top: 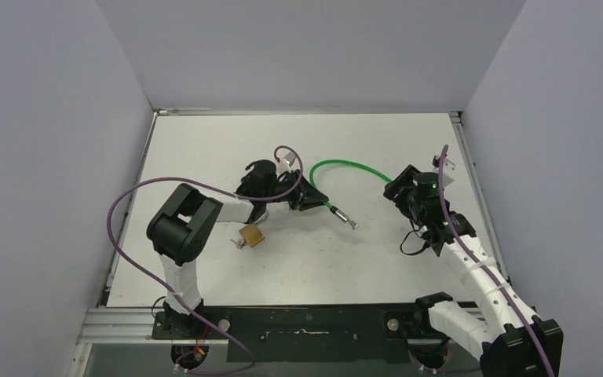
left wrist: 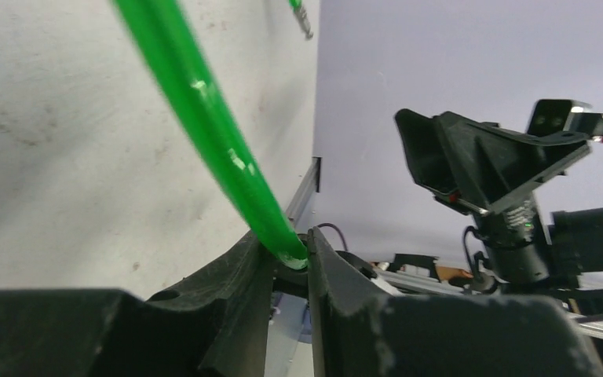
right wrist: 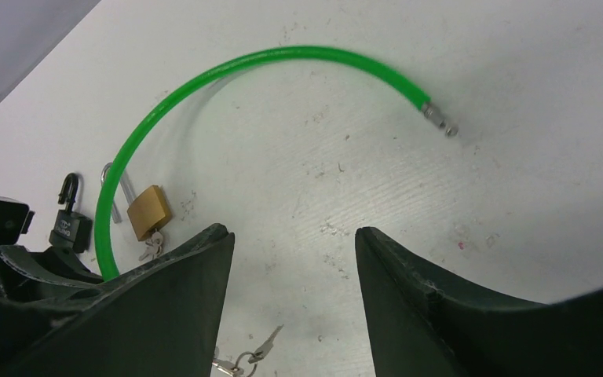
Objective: Unlock with the key
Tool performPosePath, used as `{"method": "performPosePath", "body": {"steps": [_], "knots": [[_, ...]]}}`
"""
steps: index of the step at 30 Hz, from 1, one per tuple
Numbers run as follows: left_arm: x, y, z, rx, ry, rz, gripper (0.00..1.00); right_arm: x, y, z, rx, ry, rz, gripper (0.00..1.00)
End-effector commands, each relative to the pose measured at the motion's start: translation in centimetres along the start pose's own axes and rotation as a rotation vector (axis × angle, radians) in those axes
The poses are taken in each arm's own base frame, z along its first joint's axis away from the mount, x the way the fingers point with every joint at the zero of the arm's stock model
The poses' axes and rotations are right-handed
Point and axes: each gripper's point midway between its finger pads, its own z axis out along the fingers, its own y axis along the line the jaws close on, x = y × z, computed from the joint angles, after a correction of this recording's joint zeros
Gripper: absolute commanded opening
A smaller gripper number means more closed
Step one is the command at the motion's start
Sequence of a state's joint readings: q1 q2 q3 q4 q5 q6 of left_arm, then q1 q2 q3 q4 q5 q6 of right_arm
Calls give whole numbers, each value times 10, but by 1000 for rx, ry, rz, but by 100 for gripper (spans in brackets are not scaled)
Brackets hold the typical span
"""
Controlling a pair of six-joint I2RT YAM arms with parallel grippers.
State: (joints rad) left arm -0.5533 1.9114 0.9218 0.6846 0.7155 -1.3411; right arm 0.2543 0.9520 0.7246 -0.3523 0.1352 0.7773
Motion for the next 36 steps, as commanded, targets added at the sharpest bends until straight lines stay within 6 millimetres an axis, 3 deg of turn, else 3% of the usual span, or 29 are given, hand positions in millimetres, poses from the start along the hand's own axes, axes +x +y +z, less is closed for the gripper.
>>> {"method": "performPosePath", "body": {"steps": [1,9,16,20,27,32,36], "knots": [[-11,-9,-1,-27,-49,137,19,-5,9,3,-33,-15,28,59],[-6,4,23,-127,6,211,14,-2,6,7,-24,-6,24,58],[-5,38,44,-354,47,277,14,1,2,10,1,9,19,59],[-6,59,44,-506,50,311,18,1,0,9,6,7,20,59],[-8,74,35,-609,41,341,32,1,-1,8,10,10,22,59],[-9,73,25,-657,52,394,47,-2,-5,5,39,6,17,61],[-15,52,13,-671,35,474,54,-10,-9,-2,60,-11,-15,65]]}}
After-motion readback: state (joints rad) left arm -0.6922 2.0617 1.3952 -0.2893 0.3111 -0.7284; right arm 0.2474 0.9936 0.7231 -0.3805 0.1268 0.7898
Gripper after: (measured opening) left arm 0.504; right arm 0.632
